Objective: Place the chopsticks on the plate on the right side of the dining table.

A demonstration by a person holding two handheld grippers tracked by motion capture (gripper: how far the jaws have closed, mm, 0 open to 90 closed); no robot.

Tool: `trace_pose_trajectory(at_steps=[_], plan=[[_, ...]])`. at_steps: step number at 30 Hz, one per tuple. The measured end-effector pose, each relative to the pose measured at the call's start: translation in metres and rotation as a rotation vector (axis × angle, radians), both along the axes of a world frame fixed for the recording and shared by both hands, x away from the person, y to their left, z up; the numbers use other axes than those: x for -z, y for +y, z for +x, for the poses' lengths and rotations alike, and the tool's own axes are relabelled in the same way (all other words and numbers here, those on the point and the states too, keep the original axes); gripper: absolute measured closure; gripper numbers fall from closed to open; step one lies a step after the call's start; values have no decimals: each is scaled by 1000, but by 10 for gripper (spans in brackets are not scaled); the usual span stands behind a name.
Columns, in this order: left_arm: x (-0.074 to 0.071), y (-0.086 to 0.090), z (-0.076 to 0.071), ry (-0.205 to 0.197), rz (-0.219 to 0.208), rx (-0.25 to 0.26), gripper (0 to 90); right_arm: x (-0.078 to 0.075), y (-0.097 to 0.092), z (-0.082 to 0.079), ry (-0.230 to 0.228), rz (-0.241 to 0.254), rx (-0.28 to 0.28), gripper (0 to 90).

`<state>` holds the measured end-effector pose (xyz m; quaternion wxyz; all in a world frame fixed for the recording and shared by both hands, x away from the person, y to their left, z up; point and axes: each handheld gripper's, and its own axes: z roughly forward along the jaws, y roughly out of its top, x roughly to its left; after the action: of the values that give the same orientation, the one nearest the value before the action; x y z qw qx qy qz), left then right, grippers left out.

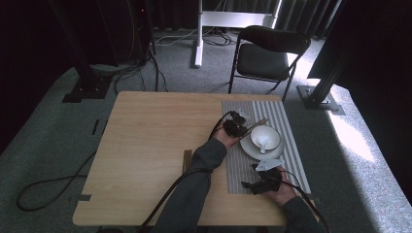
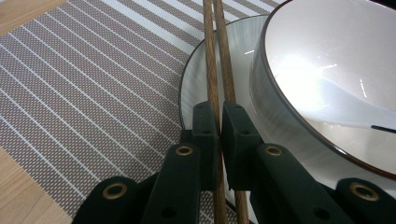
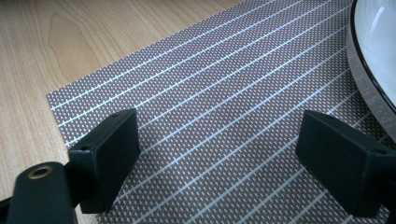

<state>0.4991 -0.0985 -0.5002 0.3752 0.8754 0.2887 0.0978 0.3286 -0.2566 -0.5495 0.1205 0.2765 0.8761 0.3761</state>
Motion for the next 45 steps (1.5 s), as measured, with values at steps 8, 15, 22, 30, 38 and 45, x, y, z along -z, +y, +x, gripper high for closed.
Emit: trace_pose_trajectory(at_steps=[8,15,22,30,38,45], plan=[[3,-2,1,12,-1,2,843,0,0,0,0,0,0,126],[4,-1,3,22,-20,-1,843,0,0,0,0,0,0,126],[6,-2,4,32,-25,3,843,0,0,0,0,0,0,126],[7,-1,5,45,-34,8,839,0,0,0,0,0,0,126],[7,-2,4,58,-47,15,833,0,0,0,0,0,1,127],[6,1,4,71,-55,20,824,0,0,0,-1,0,1,127]])
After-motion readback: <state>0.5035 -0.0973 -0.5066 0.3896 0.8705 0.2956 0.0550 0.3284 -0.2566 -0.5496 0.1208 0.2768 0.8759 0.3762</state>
